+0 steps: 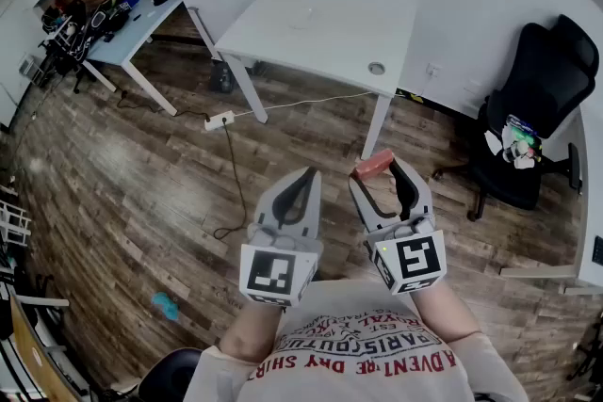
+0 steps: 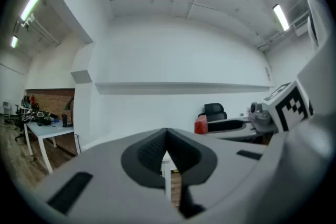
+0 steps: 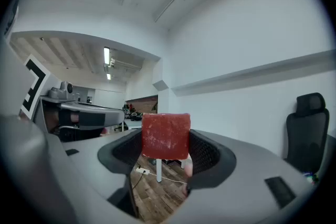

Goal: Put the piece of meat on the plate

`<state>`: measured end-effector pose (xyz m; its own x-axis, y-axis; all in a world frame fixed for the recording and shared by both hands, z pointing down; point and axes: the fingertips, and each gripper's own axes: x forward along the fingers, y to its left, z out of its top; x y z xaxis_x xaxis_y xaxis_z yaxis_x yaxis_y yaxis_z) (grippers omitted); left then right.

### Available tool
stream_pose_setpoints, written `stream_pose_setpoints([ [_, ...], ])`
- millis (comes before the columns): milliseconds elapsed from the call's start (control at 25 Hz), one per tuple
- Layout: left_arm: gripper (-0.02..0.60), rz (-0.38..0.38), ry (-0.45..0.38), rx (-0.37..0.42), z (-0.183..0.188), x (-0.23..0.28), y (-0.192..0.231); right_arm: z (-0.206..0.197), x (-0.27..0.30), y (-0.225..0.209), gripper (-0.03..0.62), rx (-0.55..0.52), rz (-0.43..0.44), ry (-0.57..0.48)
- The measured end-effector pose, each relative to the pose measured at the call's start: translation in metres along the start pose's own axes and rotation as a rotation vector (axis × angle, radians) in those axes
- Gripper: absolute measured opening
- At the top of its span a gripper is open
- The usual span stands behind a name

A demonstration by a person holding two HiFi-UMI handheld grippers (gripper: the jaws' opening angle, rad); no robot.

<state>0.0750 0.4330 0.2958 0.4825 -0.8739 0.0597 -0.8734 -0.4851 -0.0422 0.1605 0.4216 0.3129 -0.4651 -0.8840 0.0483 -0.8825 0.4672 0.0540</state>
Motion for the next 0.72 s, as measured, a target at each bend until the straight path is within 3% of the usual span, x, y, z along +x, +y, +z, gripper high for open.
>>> stream_pose_setpoints([
  [200,0.008,-0.007,-0.013,0.037,-0.001,0.008,0.01,-0.001,0.01,-0.003,0.284,0.004,-0.002,0.009],
  [720,0.008,-0.005,0.028,-0.019,-0.018,0.034,0.061,-0.008,0.065,0.01,0.284,0.034,0.051,0.042],
])
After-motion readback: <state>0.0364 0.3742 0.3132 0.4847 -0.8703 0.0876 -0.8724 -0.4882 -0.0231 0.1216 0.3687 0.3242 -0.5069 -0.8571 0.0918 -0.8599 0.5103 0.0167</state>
